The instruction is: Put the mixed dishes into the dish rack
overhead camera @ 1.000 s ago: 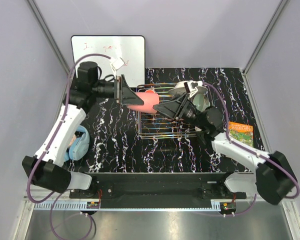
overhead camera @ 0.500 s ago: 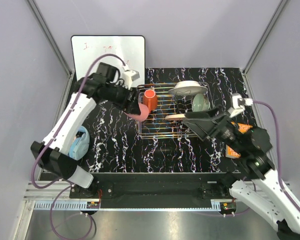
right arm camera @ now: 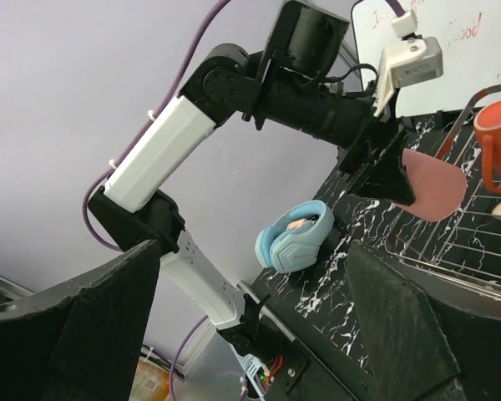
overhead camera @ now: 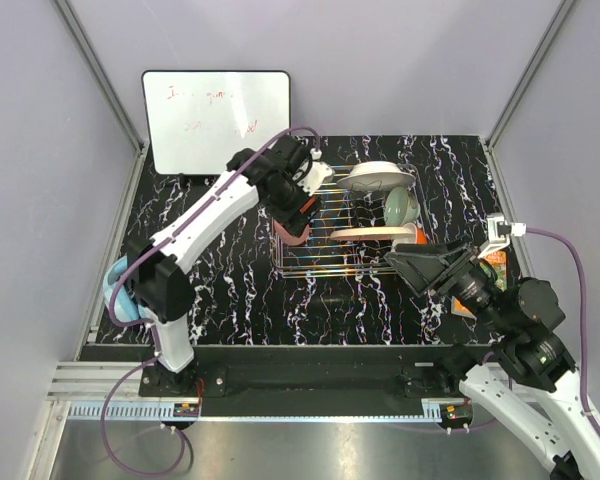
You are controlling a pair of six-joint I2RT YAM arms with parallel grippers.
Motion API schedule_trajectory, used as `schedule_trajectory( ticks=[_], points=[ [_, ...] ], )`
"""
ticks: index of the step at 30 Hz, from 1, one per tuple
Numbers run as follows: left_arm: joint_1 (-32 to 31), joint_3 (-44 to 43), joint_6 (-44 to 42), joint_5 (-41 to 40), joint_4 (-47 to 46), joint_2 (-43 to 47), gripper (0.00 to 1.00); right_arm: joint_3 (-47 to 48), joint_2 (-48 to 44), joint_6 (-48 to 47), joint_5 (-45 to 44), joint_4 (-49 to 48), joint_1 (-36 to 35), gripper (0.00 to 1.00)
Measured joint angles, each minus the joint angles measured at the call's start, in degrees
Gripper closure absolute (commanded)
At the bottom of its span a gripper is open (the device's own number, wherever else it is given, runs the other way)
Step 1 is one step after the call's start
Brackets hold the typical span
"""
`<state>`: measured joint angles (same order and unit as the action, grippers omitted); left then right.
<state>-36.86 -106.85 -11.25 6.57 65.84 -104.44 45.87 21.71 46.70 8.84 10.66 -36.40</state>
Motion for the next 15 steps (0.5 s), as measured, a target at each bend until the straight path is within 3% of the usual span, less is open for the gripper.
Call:
schedule_trajectory(
  ticks=[15],
  points=[
    [-3.4,3.6,-0.8,-6.1,-3.2,-8.2,1.00,-0.6,-4.6,0.0,-2.9,5.9,0.0,0.00]
  ],
)
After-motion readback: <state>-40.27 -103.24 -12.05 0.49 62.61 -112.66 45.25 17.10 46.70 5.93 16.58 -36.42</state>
